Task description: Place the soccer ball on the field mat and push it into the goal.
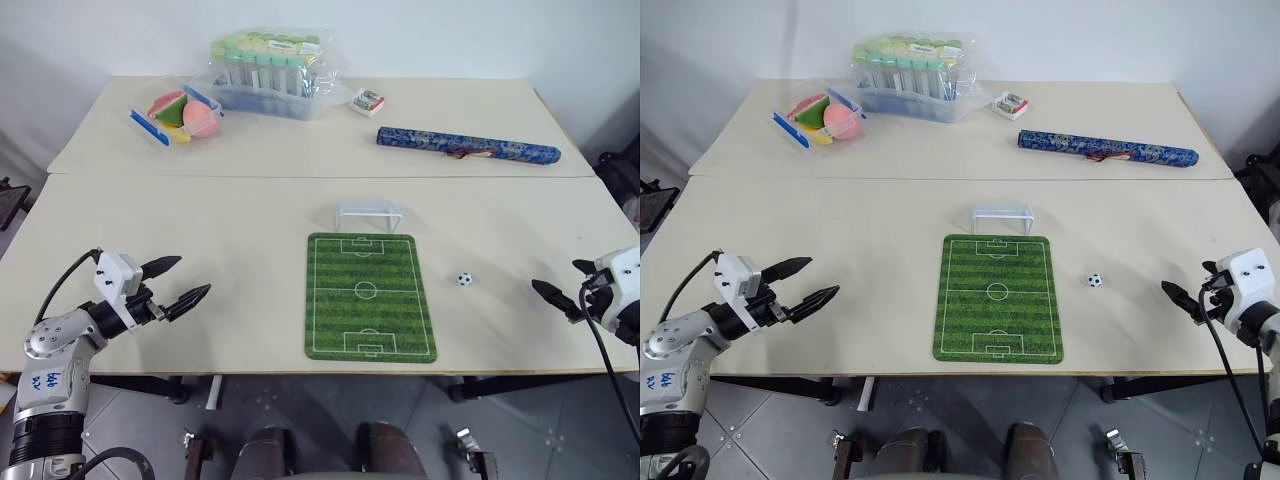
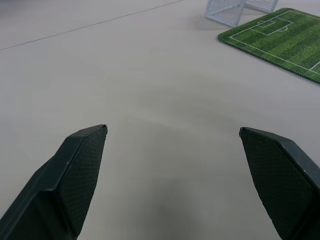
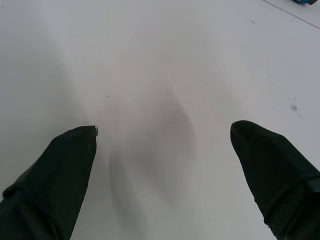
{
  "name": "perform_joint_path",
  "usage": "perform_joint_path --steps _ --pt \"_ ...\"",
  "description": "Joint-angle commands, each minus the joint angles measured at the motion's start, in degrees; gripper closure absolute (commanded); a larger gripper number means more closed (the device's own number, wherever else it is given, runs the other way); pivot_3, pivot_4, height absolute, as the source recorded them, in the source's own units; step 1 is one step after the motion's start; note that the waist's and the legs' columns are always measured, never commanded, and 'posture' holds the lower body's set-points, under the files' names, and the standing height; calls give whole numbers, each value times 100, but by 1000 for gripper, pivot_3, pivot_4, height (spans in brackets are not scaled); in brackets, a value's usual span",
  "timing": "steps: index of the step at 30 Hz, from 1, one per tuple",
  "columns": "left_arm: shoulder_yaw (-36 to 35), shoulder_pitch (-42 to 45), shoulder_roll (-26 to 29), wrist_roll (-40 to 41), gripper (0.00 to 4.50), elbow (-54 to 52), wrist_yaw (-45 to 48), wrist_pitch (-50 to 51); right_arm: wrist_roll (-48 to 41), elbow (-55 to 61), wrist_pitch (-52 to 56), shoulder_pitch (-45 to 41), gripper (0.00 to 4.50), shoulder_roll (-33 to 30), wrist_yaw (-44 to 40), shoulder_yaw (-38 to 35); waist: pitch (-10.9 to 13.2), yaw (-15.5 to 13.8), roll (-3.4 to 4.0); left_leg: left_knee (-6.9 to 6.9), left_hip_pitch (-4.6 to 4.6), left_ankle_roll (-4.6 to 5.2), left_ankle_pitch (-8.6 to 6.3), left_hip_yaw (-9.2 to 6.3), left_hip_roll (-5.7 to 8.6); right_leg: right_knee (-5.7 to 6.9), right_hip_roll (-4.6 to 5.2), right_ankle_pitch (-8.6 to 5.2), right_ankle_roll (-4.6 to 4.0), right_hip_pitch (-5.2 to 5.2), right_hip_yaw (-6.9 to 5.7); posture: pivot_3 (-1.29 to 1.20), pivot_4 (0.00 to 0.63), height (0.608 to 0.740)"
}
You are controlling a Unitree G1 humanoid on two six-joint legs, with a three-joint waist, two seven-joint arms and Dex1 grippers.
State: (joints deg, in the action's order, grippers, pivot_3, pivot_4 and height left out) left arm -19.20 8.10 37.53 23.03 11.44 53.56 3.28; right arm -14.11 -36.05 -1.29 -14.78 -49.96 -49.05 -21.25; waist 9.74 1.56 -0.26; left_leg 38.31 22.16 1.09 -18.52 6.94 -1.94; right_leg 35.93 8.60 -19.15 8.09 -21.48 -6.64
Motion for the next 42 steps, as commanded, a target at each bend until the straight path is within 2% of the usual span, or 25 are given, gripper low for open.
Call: perform_joint_path --steps 1,11,18,23,26,30,38,41,42 --pt "56 -31 197 -151 0 -36 67 -128 -112 89 -90 2 15 -155 35 -223 0 0 0 0 0 0 0 0 0 0 0 0 0 0 0 0 150 740" --pt "32 158 141 -8 0 -129 -178 153 -230 760 380 312 15 -276 77 -299 0 -3 0 1 0 0 0 -1 -5 1 1 0 0 0 0 0 150 740" --pt "210 424 -29 478 0 -360 476 189 -606 2393 1384 440 15 -460 -358 -79 0 -12 1 3 0 0 0 -2 -11 3 -1 0 0 0 0 0 150 740" --pt "404 536 -224 670 0 -382 1120 -108 -655 2939 1734 298 15 -499 -860 412 0 -16 1 4 1 0 0 -2 8 3 -3 0 0 0 -1 0 150 740" --pt "646 684 -391 763 0 -292 1565 -212 -527 2763 1731 -178 15 -367 -1243 999 0 -13 1 13 2 0 0 -1 10 3 -2 0 0 0 -2 0 150 740" --pt "898 801 -537 803 0 -104 2155 -352 -48 1809 1173 -957 15 -197 -1684 1759 0 -4 1 30 7 2 -1 -2 10 6 -3 0 0 1 -3 0 150 740" --pt "920 761 -658 733 0 -62 2225 -523 285 1049 776 -1405 15 20 -2043 2183 1 -15 1 43 23 5 -3 -16 9 6 -2 0 0 0 -18 0 150 740" --pt "909 703 -678 739 0 -82 2218 -561 301 862 494 -1378 616 74 -2088 2154 1 -9 1 45 22 5 -3 -18 8 8 -2 0 0 1 -20 0 150 740" --pt "907 689 -680 740 0 -83 2222 -573 315 808 457 -1370 940 80 -2100 2155 1 -6 1 45 22 5 -3 -18 8 8 -2 0 0 1 -20 0 150 740"
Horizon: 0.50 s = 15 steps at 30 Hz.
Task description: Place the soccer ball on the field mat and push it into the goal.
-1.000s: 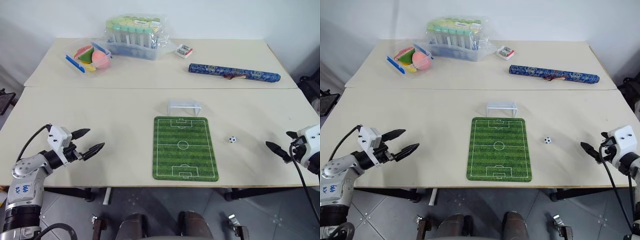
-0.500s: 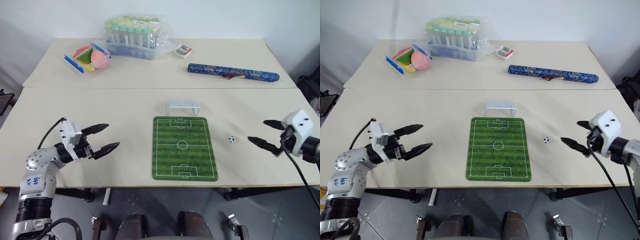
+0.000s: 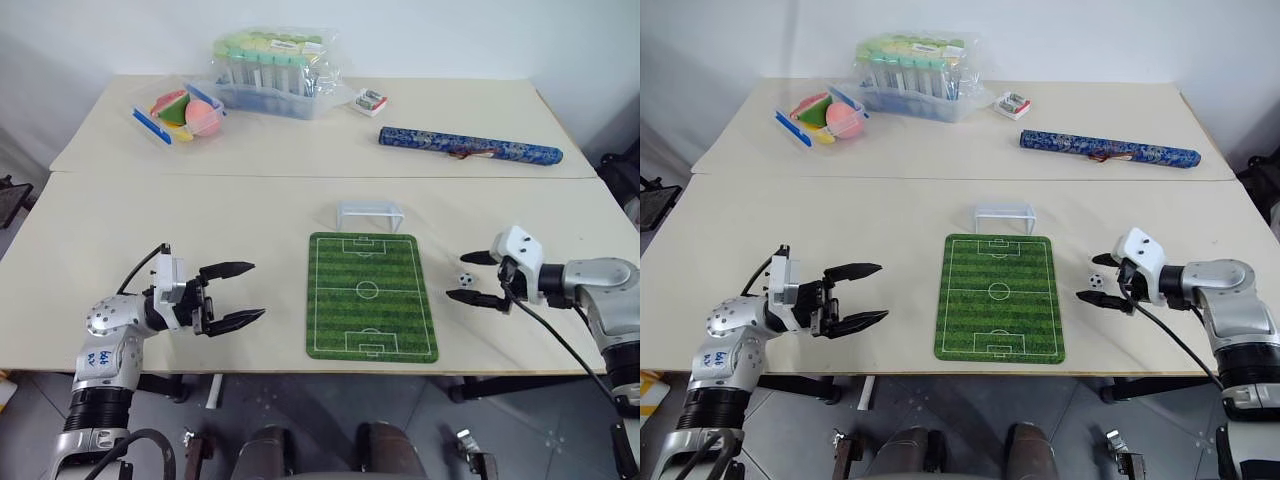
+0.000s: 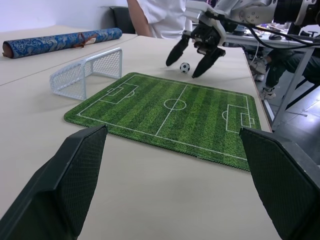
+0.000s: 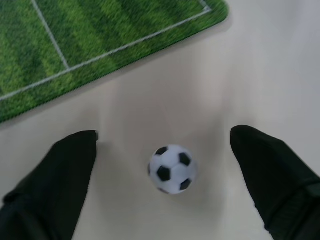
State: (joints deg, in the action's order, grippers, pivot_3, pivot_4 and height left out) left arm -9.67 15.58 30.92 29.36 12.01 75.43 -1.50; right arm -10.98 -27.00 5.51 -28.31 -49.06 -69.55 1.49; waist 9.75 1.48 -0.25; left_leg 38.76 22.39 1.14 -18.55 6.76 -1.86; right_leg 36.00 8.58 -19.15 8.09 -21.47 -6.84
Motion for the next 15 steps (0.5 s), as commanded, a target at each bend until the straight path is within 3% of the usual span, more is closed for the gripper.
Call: perform_joint_path --steps 1,8,15 --pt "-48 -70 -20 107 0 -141 38 -103 18 -139 -238 -8 1296 -12 -77 -108 0 4 0 1 0 0 0 0 0 0 0 0 0 0 0 0 150 740" --pt "-79 -51 -40 135 0 -46 133 -176 -37 -93 -256 59 3637 -14 -65 -190 0 1 0 8 0 0 0 -2 -1 2 0 0 0 4 0 0 150 740" --pt "-115 -55 -51 181 0 187 494 -413 -426 1570 508 454 3649 -236 -69 -443 0 -5 1 7 0 0 0 -3 -2 3 0 0 0 3 -1 0 150 740"
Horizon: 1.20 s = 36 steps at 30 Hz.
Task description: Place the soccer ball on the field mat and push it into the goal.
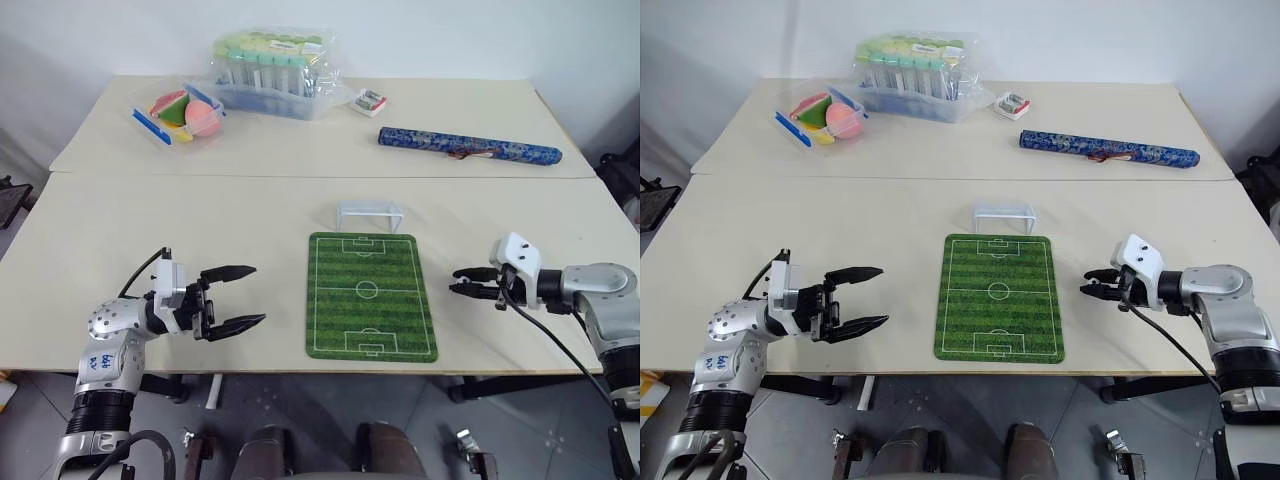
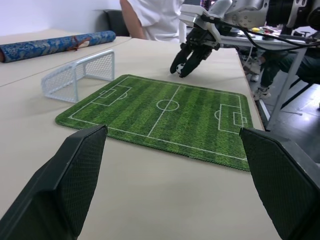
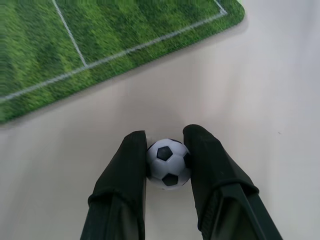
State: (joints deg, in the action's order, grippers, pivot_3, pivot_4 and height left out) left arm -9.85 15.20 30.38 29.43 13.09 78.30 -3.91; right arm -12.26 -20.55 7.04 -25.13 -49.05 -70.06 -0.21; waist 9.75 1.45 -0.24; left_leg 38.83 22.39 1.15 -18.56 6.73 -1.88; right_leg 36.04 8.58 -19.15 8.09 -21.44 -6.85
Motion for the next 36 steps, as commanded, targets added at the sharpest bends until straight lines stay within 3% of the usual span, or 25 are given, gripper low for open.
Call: perform_joint_path --steps 1,5,10,18,36 --pt "-110 -12 0 167 0 163 287 -266 -447 1443 574 260 3649 -260 -49 -284 0 -4 0 0 0 0 0 0 0 0 0 0 0 0 0 0 150 740" --pt "-122 22 -6 129 0 433 516 -521 -744 2827 1303 545 3649 -331 -37 -99 0 -4 0 0 0 0 0 -2 -2 0 0 0 0 -1 0 0 150 740" --pt "-117 98 -24 117 0 708 779 -811 -787 3767 1599 434 3649 138 -58 744 1 -5 -3 0 1 -1 -1 -5 -2 0 -2 0 0 -1 -4 0 150 740" --pt "-261 -320 252 162 0 451 837 -830 -451 3323 1277 244 3649 485 -236 1465 1 -6 -4 4 4 4 -4 -8 2 0 1 0 0 -1 -6 0 150 740" --pt "-296 -738 210 209 0 -196 367 -659 142 2477 731 -74 3649 966 -507 2086 1 6 -4 5 2 3 -5 -9 -2 2 1 0 0 0 -8 0 150 740"
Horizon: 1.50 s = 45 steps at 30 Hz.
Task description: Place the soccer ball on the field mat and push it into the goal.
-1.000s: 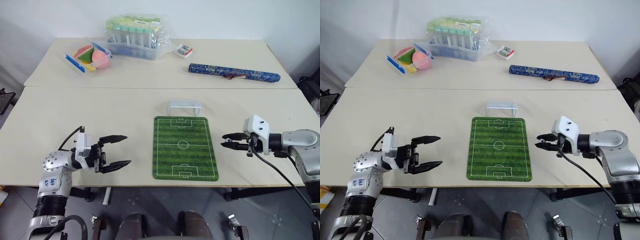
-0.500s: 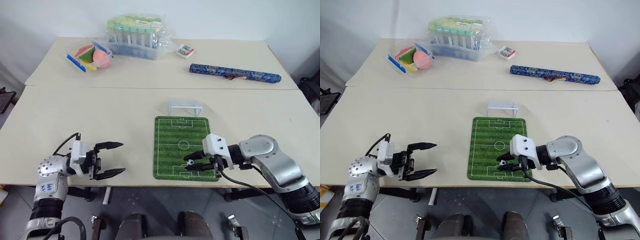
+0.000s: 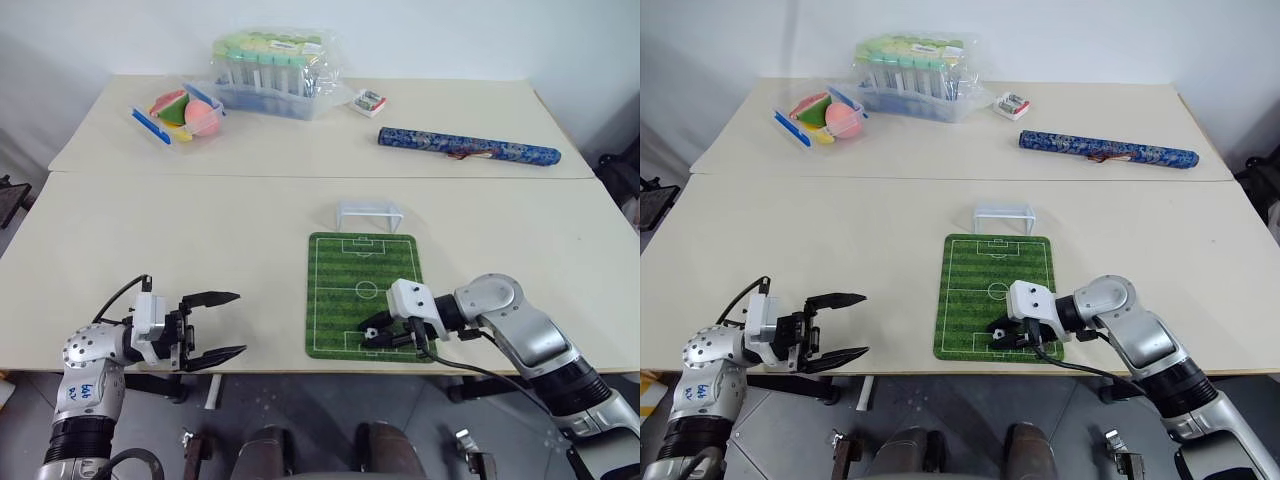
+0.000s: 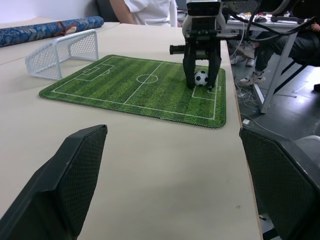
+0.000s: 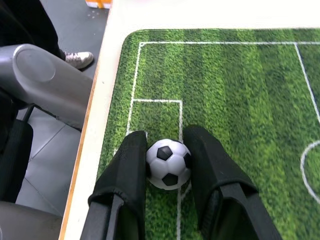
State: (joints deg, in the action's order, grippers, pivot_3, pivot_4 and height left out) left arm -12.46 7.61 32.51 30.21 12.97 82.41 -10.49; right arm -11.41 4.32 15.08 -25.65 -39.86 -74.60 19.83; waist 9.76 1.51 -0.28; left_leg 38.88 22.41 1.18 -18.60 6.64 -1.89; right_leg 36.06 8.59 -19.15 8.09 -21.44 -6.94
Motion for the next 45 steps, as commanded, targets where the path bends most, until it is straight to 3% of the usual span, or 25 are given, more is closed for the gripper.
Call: perform_joint_path --steps 1,2,6,29,32,36,37,45 --pt "-27 37 -5 128 0 -178 -54 1 73 -24 -86 -27 3649 50 -68 90 0 0 0 0 0 0 0 0 0 0 0 0 0 0 1 0 150 740" --pt "-20 55 -6 124 0 -171 -67 4 103 -40 -104 -29 3649 42 -88 106 0 0 0 0 0 0 0 0 0 0 0 0 0 0 1 0 150 740" --pt "-8 117 -15 108 0 -133 -106 9 157 -37 -164 -8 2397 55 -69 98 0 0 0 0 0 0 0 0 0 0 0 0 0 0 0 0 150 740" --pt "139 335 -116 78 0 36 -126 -24 -173 958 370 -341 2397 -181 12 -404 0 -3 0 1 0 -1 0 0 0 1 0 0 0 -1 0 0 150 740" --pt "153 364 -117 93 0 60 -103 -27 -572 1391 729 -165 2967 -334 -42 -653 0 -26 0 1 2 0 -1 -3 2 0 1 0 0 0 -2 0 150 740" --pt "157 393 -111 99 0 100 -56 -33 -725 1778 914 182 4307 -516 -19 -672 0 -28 -1 3 3 3 -2 -5 3 -1 2 0 0 2 -3 0 150 740" --pt "156 400 -107 99 0 110 -43 -33 -737 1843 937 274 4467 -543 1 -649 0 -28 -1 2 3 2 -3 -5 2 -2 2 0 0 2 -4 0 150 740" --pt "145 349 -76 126 0 10 -22 53 -557 1589 753 681 4467 -354 124 -261 0 -7 -1 3 1 0 -4 -4 0 -1 -1 0 0 2 -4 0 150 740"
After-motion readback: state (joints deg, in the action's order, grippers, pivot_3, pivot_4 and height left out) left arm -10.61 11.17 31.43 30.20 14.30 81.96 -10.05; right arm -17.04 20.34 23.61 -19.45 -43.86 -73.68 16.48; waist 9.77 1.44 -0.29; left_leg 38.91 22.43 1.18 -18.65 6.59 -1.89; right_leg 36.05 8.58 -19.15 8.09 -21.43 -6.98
